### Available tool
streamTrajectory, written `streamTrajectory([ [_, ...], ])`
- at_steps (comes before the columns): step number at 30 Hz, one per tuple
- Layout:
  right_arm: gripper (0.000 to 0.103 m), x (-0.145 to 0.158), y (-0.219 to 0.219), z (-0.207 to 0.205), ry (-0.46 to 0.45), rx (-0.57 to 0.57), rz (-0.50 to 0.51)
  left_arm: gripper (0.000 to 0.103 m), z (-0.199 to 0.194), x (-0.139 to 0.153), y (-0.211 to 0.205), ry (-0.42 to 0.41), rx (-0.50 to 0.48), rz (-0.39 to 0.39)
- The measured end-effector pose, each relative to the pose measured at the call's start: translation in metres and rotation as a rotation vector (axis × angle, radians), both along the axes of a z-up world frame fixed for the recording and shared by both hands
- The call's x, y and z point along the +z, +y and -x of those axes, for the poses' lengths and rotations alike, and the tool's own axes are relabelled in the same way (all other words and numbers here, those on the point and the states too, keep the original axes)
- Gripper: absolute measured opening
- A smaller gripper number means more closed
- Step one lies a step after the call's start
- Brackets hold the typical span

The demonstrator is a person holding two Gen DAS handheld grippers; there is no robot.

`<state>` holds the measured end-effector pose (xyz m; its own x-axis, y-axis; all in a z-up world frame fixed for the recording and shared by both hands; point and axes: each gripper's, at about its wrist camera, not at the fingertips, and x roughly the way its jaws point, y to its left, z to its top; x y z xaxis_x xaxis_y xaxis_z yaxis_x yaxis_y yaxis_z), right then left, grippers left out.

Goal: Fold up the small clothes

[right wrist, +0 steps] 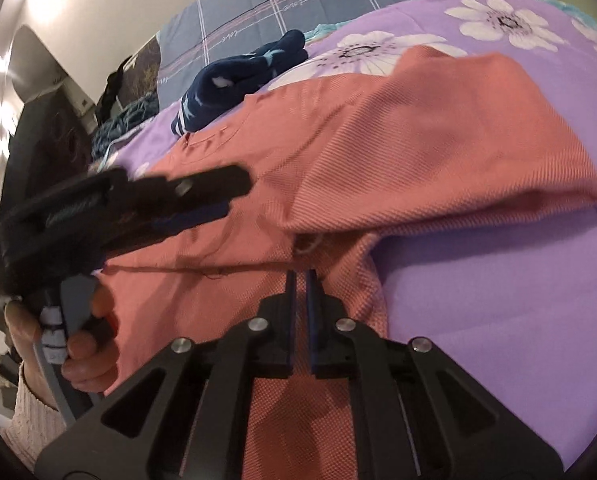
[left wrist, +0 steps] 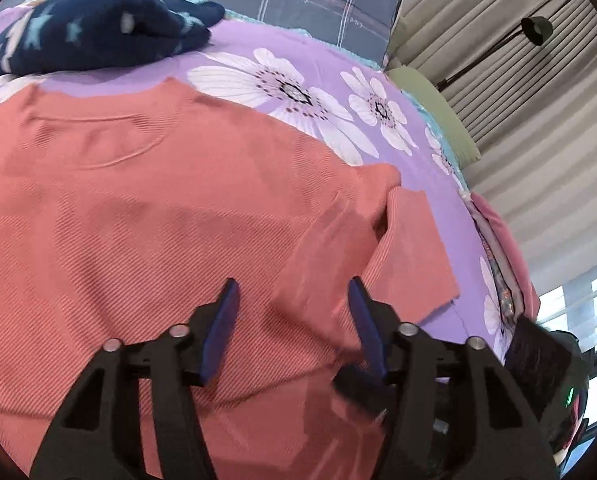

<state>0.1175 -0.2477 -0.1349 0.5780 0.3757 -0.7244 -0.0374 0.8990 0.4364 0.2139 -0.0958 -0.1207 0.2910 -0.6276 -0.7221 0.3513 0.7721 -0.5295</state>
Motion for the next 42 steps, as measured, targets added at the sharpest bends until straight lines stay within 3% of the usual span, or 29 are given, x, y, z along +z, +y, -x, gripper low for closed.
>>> streamTrajectory([
  [2,0.005,-0.002,0.003,0.003,-0.021,-0.002,0.025,0.003,-0.007,-0.002,-0.016,0.005,-0.02,-0.033],
  [4,0.005,-0.001,0.005,0.005,-0.032,0.0,0.046,0.003,-0.007,0.007,-0.022,-0.027,-0.001,-0.065],
  [9,0.005,0.01,-0.004,0.006,-0.031,-0.025,0.028,0.003,0.014,0.066,0.008,-0.202,0.035,0.019],
  [13,0.013,0.03,-0.008,0.007,-0.075,-0.05,0.055,0.003,0.044,0.106,0.056,-0.396,0.098,-0.05],
  [15,0.026,0.037,-0.008,0.007,-0.085,-0.047,0.063,0.003,0.051,0.114,0.079,-0.441,0.14,-0.071],
  [18,0.03,0.038,-0.003,0.002,-0.07,-0.04,0.088,0.003,0.055,0.122,0.117,-0.478,0.203,-0.111],
  [20,0.03,0.034,0.0,0.0,-0.05,-0.039,0.095,0.003,0.052,0.128,0.141,-0.485,0.25,-0.136],
  [24,0.03,0.027,0.013,-0.004,-0.03,-0.012,0.061,0.003,0.05,0.141,0.175,-0.478,0.305,-0.108],
  [28,0.021,0.026,0.037,-0.01,-0.022,0.063,0.028,0.003,0.054,0.153,0.184,-0.513,0.319,-0.122],
  [30,0.017,0.023,0.05,-0.017,-0.009,0.091,0.052,0.003,0.056,0.155,0.184,-0.534,0.324,-0.145],
  [32,0.016,0.016,0.054,-0.026,0.019,0.048,0.113,0.003,0.059,0.154,0.19,-0.542,0.33,-0.163],
  [35,0.0,0.005,0.042,-0.032,0.056,-0.028,0.108,0.003,0.062,0.143,0.203,-0.528,0.349,-0.201],
  [42,0.0,0.002,0.037,-0.022,0.041,-0.015,0.095,0.003,0.049,0.091,0.238,-0.402,0.404,-0.258],
])
